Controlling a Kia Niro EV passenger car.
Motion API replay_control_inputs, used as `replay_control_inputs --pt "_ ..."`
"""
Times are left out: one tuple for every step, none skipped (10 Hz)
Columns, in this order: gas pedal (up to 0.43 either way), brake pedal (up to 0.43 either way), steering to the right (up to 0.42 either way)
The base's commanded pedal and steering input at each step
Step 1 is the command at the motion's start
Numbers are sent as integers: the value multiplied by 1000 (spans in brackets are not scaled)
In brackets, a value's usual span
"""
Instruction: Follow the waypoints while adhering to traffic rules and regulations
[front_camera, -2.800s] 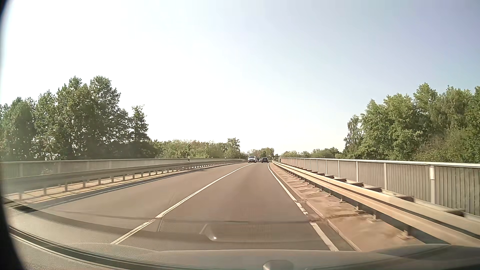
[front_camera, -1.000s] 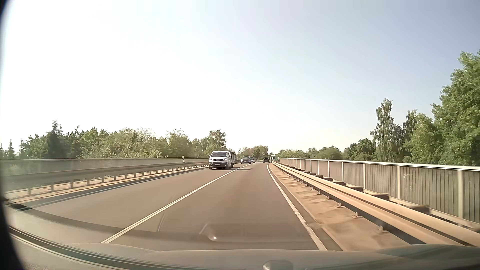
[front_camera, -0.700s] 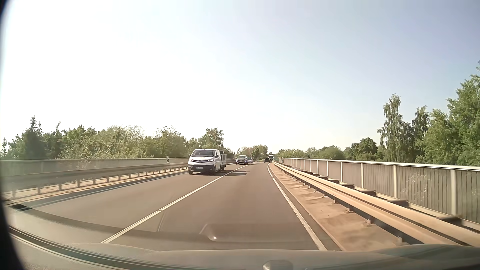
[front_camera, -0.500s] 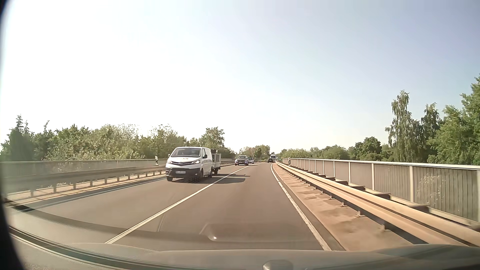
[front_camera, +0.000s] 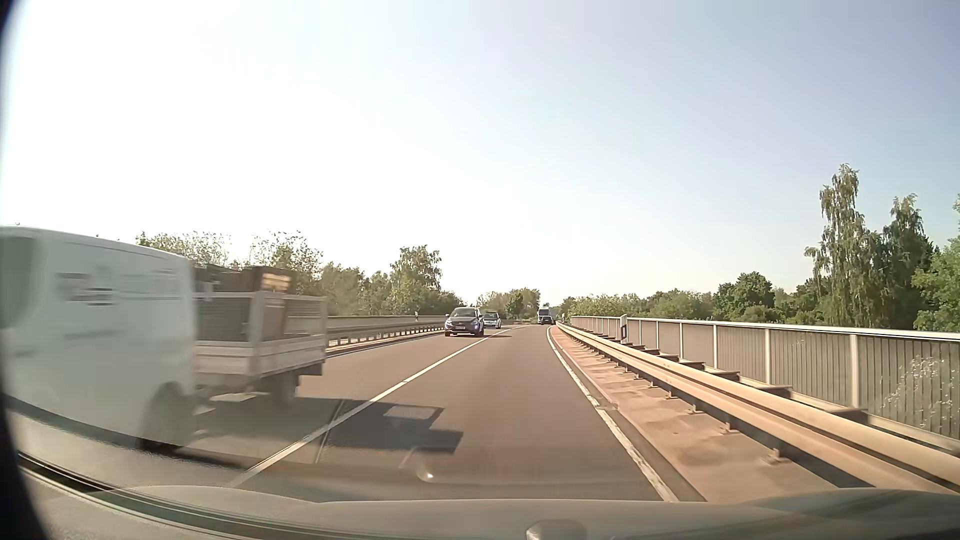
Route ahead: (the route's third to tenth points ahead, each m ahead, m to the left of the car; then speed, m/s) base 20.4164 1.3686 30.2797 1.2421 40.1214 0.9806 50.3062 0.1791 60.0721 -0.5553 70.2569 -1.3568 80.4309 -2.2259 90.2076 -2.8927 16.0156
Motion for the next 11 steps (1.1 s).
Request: replay_control_inputs --pt "110 18 11" --pt "110 12 11" --pt "110 18 9" --pt "110 18 6" --pt "110 18 5" --pt "110 18 5" --pt "110 12 6" --pt "110 18 6" --pt "110 12 6" --pt "110 18 6" --pt "98 18 6"
